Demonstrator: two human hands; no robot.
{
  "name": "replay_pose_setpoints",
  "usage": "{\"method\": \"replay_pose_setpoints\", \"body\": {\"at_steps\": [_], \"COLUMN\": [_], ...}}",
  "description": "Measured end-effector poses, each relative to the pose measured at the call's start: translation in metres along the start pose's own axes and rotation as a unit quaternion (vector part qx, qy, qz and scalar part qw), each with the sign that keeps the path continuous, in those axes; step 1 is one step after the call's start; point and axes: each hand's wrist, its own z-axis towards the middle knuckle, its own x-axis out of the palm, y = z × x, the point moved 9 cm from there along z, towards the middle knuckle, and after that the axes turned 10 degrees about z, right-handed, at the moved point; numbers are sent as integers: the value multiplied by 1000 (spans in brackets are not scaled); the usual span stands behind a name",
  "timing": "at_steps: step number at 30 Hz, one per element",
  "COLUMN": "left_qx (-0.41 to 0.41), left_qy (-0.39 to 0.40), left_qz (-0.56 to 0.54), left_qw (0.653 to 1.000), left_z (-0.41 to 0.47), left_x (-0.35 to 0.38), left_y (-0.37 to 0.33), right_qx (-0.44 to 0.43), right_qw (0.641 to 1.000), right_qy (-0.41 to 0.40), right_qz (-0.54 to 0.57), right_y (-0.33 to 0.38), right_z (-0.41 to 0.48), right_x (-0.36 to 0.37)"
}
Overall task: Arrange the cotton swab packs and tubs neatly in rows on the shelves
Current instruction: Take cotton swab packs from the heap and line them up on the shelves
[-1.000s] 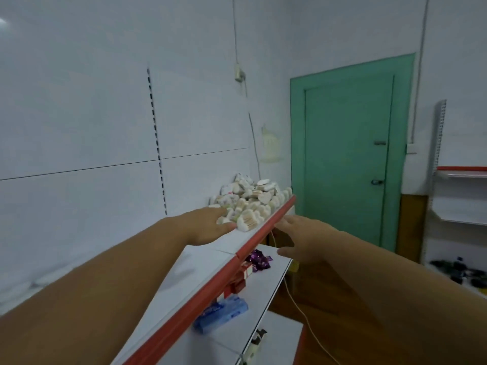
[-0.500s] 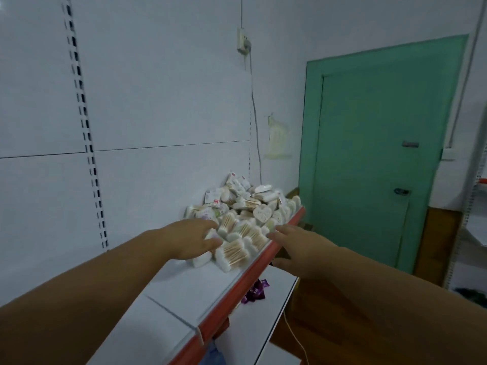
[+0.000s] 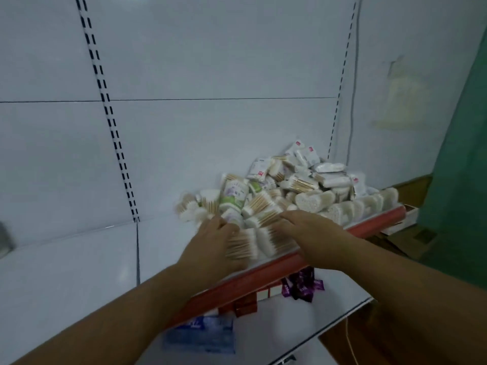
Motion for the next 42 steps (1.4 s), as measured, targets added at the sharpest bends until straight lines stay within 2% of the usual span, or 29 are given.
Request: {"method": "replay_pose_setpoints", "body": {"at_steps": [4,7,11,13,15,16,17,18,20,21,22,23,24,26,28,30,33,35,36,37,38,39,40,41,42], "left_qx": [-68,-95,-129,-142,-169,-193,-226,-265,-314,-313,-299,-285,-278,-280,-284,-282,-275,-270,-269,-270,-271,-272,-274,-278,-283], "left_qy": [-59,-79,-121,-165,-208,-230,-245,-244,-197,-169,-149,-137,-128,-112,-101,-102,-123,-139,-147,-155,-164,-174,-183,-194,-203], "left_qz": [-47,-78,-98,-125,-210,-288,-389,-500,-721,-799,-852,-883,-898,-906,-904,-902,-898,-892,-887,-881,-875,-867,-859,-850,-842], "left_qw": [995,989,979,968,940,909,859,787,586,484,403,347,315,299,304,311,322,335,344,355,367,380,391,403,412], "left_z": [-9,-18,-30,-36,-45,-50,-55,-61,-69,-74,-80,-87,-96,-117,-141,-167,-208,-235,-248,-261,-274,-286,-298,-311,-322], "left_x": [-1,2,-8,-17,-25,-27,-25,-20,-3,1,0,-2,-3,-4,-8,-18,-36,-48,-54,-58,-62,-65,-67,-68,-69], "left_y": [3,6,7,7,10,14,19,24,25,22,20,22,26,37,50,67,96,114,123,133,142,151,161,171,181], "right_qx": [-54,-66,-66,-80,-111,-130,-140,-141,-144,-152,-161,-165,-168,-186,-209,-193,-71,-20,-15,-22,-21,-11,2,11,26], "right_qw": [998,997,995,993,988,985,982,981,979,977,975,973,971,966,961,963,960,914,866,796,710,628,562,513,479], "right_qy": [-24,-45,-62,-69,-95,-112,-125,-126,-126,-125,-130,-134,-136,-145,-155,-158,-167,-155,-137,-114,-85,-40,9,55,101], "right_qz": [-8,-14,38,50,42,29,29,43,68,76,82,92,100,104,93,101,214,375,481,595,699,777,827,857,872], "right_y": [-4,-7,-16,-18,-19,-19,-20,-22,-24,-23,-22,-20,-15,3,27,46,66,97,122,152,180,210,243,275,307], "right_z": [10,17,24,23,20,19,18,17,16,16,15,15,16,18,19,24,34,43,46,49,52,55,57,58,57], "right_x": [4,1,4,4,0,-1,-3,-3,-6,-7,-11,-15,-21,-31,-41,-48,-54,-54,-54,-53,-48,-37,-25,-15,-7]}}
